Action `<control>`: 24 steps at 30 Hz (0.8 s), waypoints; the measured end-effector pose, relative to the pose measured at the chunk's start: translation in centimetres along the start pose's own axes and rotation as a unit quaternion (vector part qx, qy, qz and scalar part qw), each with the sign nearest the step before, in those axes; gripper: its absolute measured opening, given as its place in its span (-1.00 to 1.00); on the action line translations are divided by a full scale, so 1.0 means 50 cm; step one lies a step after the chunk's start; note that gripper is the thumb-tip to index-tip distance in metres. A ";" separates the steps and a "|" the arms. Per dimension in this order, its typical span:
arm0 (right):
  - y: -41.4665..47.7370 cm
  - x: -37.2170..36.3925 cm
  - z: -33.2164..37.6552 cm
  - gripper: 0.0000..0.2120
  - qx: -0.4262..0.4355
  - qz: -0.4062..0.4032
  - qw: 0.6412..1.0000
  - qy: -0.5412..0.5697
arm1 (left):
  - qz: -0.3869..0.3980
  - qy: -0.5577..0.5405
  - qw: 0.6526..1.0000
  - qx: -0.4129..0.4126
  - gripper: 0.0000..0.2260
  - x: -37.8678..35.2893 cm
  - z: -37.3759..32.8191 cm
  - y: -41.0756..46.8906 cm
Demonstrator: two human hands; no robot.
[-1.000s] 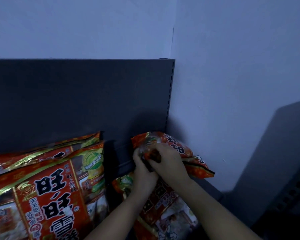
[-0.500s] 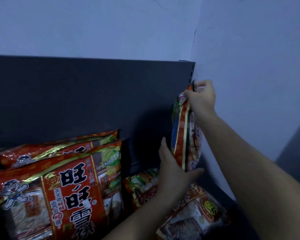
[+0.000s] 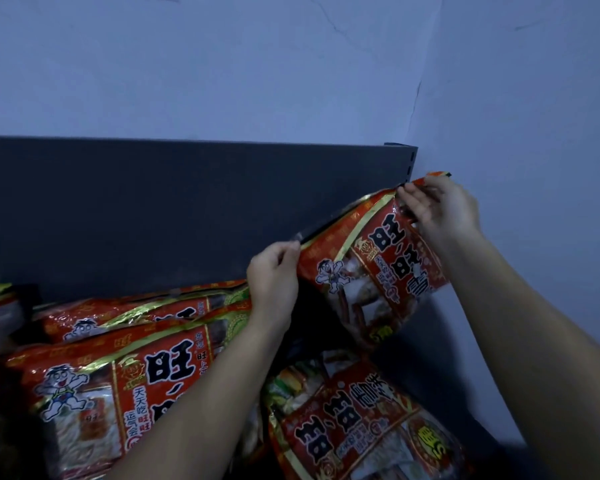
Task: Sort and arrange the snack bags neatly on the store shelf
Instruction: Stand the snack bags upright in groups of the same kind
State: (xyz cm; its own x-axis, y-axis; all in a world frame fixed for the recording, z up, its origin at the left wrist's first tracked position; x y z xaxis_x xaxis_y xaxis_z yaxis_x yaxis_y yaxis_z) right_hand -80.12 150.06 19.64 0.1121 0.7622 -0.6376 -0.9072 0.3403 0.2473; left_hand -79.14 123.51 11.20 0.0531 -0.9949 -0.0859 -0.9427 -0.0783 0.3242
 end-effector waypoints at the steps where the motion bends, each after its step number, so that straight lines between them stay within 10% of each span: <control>1: 0.001 -0.003 0.000 -0.88 0.001 0.016 1.000 0.021 | -0.009 0.008 1.000 -0.019 -0.77 -0.001 -0.018 0.007; 8: 0.020 0.102 0.002 -0.85 0.019 -0.076 0.993 -0.089 | -0.025 0.107 0.990 -0.093 -0.85 -0.011 -0.110 0.080; 16: -0.012 0.213 -0.256 -0.73 -0.230 -0.040 0.965 -0.121 | 0.037 0.464 0.885 0.023 -0.79 0.014 0.015 0.080; 24: -0.024 0.117 -0.231 -0.53 -0.025 0.091 0.904 -0.416 | 0.051 0.620 0.783 0.026 -0.76 0.007 -0.001 0.092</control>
State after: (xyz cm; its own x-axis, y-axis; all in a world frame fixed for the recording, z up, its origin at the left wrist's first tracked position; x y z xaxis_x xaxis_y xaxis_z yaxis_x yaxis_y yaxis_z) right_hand -83.04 147.74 7.17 0.2065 0.9607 0.1857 -0.9564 0.1581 0.2457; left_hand -83.46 122.81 12.73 0.2255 -0.2965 0.9280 -0.9732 -0.0247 0.2286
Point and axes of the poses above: each hand's wrist, its own y-axis towards the middle knuckle, its own x-axis out of the back of the hand, z = x × y, the point moved 10 cm from there along y, towards the middle knuckle, and after that the axes turned 9 degrees about z, right-handed, at the moved point
